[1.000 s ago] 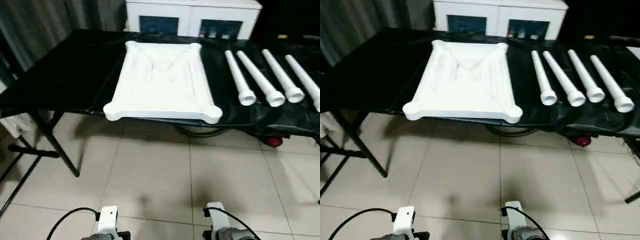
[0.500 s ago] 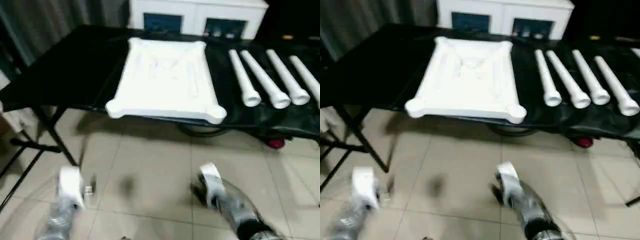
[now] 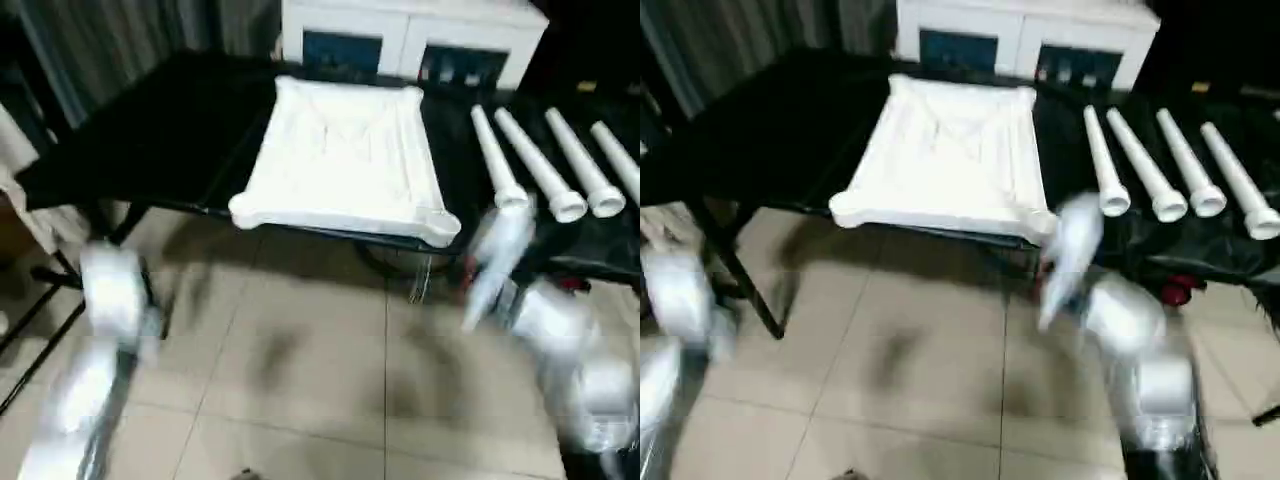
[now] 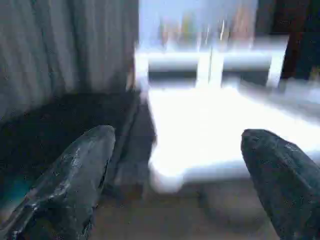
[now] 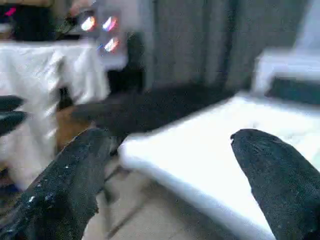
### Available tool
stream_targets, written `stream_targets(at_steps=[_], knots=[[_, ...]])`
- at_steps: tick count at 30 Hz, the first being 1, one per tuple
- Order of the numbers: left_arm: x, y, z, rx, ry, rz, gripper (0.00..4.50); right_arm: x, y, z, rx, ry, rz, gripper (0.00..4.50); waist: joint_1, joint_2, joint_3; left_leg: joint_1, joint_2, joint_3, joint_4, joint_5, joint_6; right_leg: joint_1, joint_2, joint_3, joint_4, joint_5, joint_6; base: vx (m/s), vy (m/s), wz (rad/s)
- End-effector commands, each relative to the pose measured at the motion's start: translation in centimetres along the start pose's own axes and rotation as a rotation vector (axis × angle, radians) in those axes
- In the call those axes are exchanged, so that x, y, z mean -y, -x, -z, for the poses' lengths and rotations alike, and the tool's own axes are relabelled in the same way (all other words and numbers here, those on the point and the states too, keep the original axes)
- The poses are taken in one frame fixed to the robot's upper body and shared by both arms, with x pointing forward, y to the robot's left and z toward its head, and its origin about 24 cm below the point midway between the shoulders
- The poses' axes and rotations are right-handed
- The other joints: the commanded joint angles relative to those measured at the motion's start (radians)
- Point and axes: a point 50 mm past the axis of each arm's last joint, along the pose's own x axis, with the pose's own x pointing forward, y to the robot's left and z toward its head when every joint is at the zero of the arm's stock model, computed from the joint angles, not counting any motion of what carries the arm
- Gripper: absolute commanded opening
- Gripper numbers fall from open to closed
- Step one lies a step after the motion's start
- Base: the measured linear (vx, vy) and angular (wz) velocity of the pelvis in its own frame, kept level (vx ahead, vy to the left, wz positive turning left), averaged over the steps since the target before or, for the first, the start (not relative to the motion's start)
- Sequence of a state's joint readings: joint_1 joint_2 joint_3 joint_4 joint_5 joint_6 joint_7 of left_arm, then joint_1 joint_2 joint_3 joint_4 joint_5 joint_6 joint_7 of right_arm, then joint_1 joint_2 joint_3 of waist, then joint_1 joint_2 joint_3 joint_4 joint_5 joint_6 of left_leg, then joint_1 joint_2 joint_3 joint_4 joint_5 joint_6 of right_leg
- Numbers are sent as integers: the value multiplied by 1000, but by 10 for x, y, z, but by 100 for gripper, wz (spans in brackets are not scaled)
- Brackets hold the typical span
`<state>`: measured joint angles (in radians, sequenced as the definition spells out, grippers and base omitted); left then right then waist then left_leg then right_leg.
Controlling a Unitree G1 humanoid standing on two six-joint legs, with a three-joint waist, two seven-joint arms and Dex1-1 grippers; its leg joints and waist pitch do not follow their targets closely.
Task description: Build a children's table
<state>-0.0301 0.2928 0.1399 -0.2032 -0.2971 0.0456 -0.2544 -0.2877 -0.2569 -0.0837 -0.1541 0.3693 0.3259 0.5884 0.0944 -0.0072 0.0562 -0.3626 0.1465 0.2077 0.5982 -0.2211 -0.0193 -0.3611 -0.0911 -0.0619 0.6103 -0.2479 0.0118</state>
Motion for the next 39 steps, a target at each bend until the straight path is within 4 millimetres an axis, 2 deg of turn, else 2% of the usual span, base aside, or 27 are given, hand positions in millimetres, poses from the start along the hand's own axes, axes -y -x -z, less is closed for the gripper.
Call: stream_targets(at_steps=[1, 3, 4, 7, 11, 13, 16, 17, 18, 19, 20, 22, 23, 25, 27, 28, 29, 30, 31, 32, 33, 34, 35, 36, 37, 38, 39], knots=[[3, -5, 5, -43, 26, -48, 450, 14, 3, 7, -63, 21, 148, 447, -10, 13, -30, 22, 95, -62, -116, -374, -129, -7, -80, 65, -94, -337, -93, 0, 0, 0], [13, -23, 4, -67, -34, -90, 450, 24, -7, 6, -89, 121, 299, 447, -20, 16, -44, 18, 94, -61, -111, -294, -143, -1, -71, 61, -80, -207, -89, 0, 0, 0], [16, -25, 3, -74, -36, -90, 450, 25, -8, 6, -101, 135, 331, 447, -21, 11, -48, 16, 90, -61, -108, -268, -137, 3, -69, 59, -75, -174, -95, 0, 0, 0], [27, -30, 4, -86, -12, -68, 450, 27, -9, 14, -175, 186, 448, 447, -19, 16, -59, 8, 83, -54, -90, -125, -104, 12, -64, 58, -59, 18, -133, 17, -5, -2], [38, -29, 21, -186, 18, -58, 450, 15, -12, 33, -251, 162, 390, 447, -21, 18, -80, -7, 70, -53, -55, 101, 8, 29, -59, 56, -25, 401, -193, 44, -13, -4], [42, -25, 33, -257, -4, -57, 450, 10, -13, 38, -253, 192, 381, 447, -22, 18, -79, -7, 72, -50, -51, 119, 44, 25, -56, 54, -24, 435, -216, 0, 0, 0], [47, -20, 43, -302, 2, -110, 450, 9, -9, 53, -305, 132, 444, 447, -25, 20, -74, -6, 83, -49, -56, 58, 65, 26, -62, 57, -31, 348, -241, 0, 0, 0], [48, -20, 42, -301, 16, -123, 450, 9, -8, 55, -304, 89, 471, 447, -15, 23, -73, 46, 93, -7, -47, -59, -53, -12, -21, 82, -50, 202, -220, -9, -5, -18], [49, -21, 41, -296, 12, -117, 450, 9, -7, 55, -300, 72, 477, 447, -20, 17, -67, 36, 86, -6, -57, -113, -94, 0, -7, 84, -48, 135, -210, -9, -5, -18], [49, -21, 41, -296, 12, -117, 450, 9, -7, 55, -300, 72, 477, 447, -16, 29, -56, 75, 91, 8, -66, -275, -179, -24, 24, 87, -67, -59, -163, -22, 6, -42], [51, -24, 38, -291, -23, -101, 450, 9, -7, 55, -297, 64, 481, 447, -18, 29, -43, 133, 93, 16, -69, -439, -201, -59, 43, 80, -86, -229, -132, -29, 8, -45], [52, -26, 36, -290, -56, -87, 450, 9, -5, 55, -307, 86, 481, 447, -33, 19, -17, 181, 93, 15, -75, -608, -169, -86, 53, 62, -105, -419, -114, -18, 3, -49], [51, -26, 36, -293, -69, -86, 450, 10, -5, 56, -306, 85, 485, 447, -41, 16, -13, 190, 92, 6, -85, -649, -143, -71, 45, 55, -108, -473, -108, 23, 9, -80], [49, -26, 36, -293, -80, -99, 450, 10, -5, 56, -300, 57, 495, 447, -55, 19, -19, 163, 91, -9, -105, -609, -107, -23, 16, 55, -96, -439, -112, 35, 19, -90], [48, -25, 35, -294, -77, -106, 450, 13, -4, 56, -302, 47, 511, 447, -61, 18, -24, 152, 78, -4, -107, -552, -103, -5, 8, 64, -91, -392, -142, 75, 34, -100], [48, -25, 35, -292, -72, -106, 450, 14, -4, 56, -304, 42, 516, 447, -59, 4, -40, 114, 42, 5, -91, -428, -102, 50, 3, 97, -90, -355, -176, 98, 21, -92], [48, -24, 34, -291, -71, -110, 450, 18, -3, 57, -327, 65, 525, 447, -41, -7, -51, 80, -11, 7, -46, -313, -94, 109, -2, 164, -103, -374, -231, 133, -6, -80], [48, -24, 34, -289, -74, -112, 450, 19, -3, 58, -332, 68, 527, 447, -29, -13, -57, 55, -26, -12, -3, -259, -82, 149, -27, 216, -112, -378, -277, 133, -6, -80], [47, -23, 33, -289, -73, -115, 450, 19, -3, 58, -331, 64, 528, 447, -11, -20, -60, -4, -20, -59, 52, -188, -42, 198, -89, 255, -120, -356, -333, 148, 2, -59], [47, -22, 33, -292, -72, -118, 450, 20, -3, 57, -328, 59, 528, 447, 0, -5, -58, -77, 4, -135, 123, -69, -11, 197, -128, 255, -116, -183, -451, 138, 36, -36], [47, -22, 33, -292, -72, -118, 450, 20, -3, 57, -328, 59, 528, 447, -12, 12, -59, -83, 23, -152, 113, -31, -15, 175, -120, 230, -109, -114, -463, 138, 36, -36], [47, -22, 33, -291, -71, -123, 450, 20, -4, 56, -330, 61, 517, 447, -32, 37, -58, -56, 29, -147, 18, 57, -15, 118, -22, 129, -91, -107, -390, 122, 34, -10], [46, -21, 32, -290, -70, -127, 450, 19, -5, 56, -332, 64, 510, 447, -41, 53, -57, -22, 27, -131, -34, 75, 1, 94, 22, 82, -96, -163, -328, 131, 74, -12], [45, -20, 32, -293, -76, -134, 450, 17, -8, 53, -313, 47, 479, 447, -75, 97, -48, 41, 103, -202, -98, -161, 41, 26, 74, 21, -6, -228, -194, 131, 74, -12], [45, -20, 32, -294, -79, -136, 450, 15, -10, 51, -305, 40, 467, 447, -94, 80, -58, 107, 170, -259, -119, -364, 112, -20, 43, 18, 78, -191, -121, 164, 92, -4], [44, -19, 30, -290, -85, -141, 450, 12, -12, 49, -309, 80, 420, 447, -95, 74, -56, 121, 162, -257, -115, -403, 199, -41, 29, 14, 100, -120, -57, 154, 44, 12], [43, -19, 29, -288, -88, -144, 450, 10, -14, 48, -308, 100, 400, 447, -90, 75, -50, 120, 148, -249, -111, -380, 241, -48, 26, 11, 100, -97, -35, 154, 44, 12]])
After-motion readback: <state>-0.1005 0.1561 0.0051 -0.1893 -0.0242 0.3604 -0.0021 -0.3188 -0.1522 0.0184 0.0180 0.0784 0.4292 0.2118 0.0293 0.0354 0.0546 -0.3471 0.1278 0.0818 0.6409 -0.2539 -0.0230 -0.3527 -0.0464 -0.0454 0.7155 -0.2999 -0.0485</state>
